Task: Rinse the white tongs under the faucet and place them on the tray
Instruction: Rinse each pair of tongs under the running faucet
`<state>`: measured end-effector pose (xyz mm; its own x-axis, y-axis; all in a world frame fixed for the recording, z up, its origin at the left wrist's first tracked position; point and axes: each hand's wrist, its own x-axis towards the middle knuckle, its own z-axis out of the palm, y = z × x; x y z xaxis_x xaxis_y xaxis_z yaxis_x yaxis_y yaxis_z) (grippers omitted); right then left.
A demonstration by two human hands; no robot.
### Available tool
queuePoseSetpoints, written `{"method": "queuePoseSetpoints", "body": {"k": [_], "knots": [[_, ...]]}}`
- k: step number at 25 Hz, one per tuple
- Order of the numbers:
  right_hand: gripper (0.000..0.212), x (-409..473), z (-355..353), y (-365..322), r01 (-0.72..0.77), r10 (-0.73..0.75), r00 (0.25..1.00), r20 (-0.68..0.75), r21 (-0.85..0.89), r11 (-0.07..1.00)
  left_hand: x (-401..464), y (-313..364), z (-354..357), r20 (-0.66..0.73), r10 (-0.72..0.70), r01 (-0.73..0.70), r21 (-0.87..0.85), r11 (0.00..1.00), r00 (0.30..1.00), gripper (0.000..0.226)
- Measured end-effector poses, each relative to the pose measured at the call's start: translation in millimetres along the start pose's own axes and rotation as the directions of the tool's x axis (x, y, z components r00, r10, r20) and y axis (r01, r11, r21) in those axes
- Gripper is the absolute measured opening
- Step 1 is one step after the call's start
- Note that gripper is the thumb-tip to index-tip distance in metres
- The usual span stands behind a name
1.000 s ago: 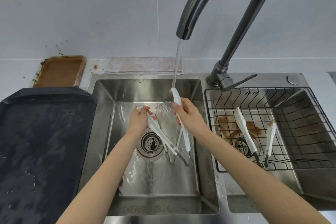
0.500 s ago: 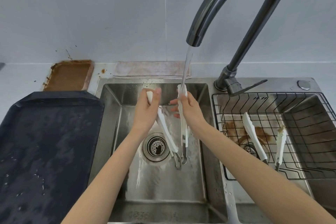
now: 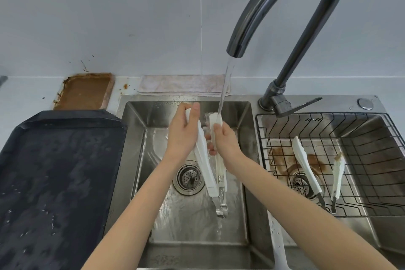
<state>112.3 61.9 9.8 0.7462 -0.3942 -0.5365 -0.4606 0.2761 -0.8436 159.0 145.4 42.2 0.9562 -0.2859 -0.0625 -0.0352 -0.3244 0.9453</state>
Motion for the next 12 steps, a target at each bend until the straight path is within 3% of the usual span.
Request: {"method": "queuePoseSetpoints", "body": {"k": [4,7,12], "knots": [[0.044,-3.6,-11.1,-1.0,0.062,-0.057,0.997,0.046,-0.121,0.991,3.2,-9.0,-1.7,0.031,-0.069,0.07,-0.032,0.997,0.997,0.032],[0.056,-4.7,-13.9,-2.3,0.11,-0.103,0.994,0.046,-0.179,0.978,2.5,-14.4,2.8,0.114,-0.099,0.092,0.063,0.994,0.989,0.029],[0.043,-11.8,-36.6,-2.3,0.19,-0.195,0.979,-0.05,-0.094,0.977,11.7,-15.4,20.1,0.256,-0.135,0.042,0.34,0.94,0.957,0.039]]}}
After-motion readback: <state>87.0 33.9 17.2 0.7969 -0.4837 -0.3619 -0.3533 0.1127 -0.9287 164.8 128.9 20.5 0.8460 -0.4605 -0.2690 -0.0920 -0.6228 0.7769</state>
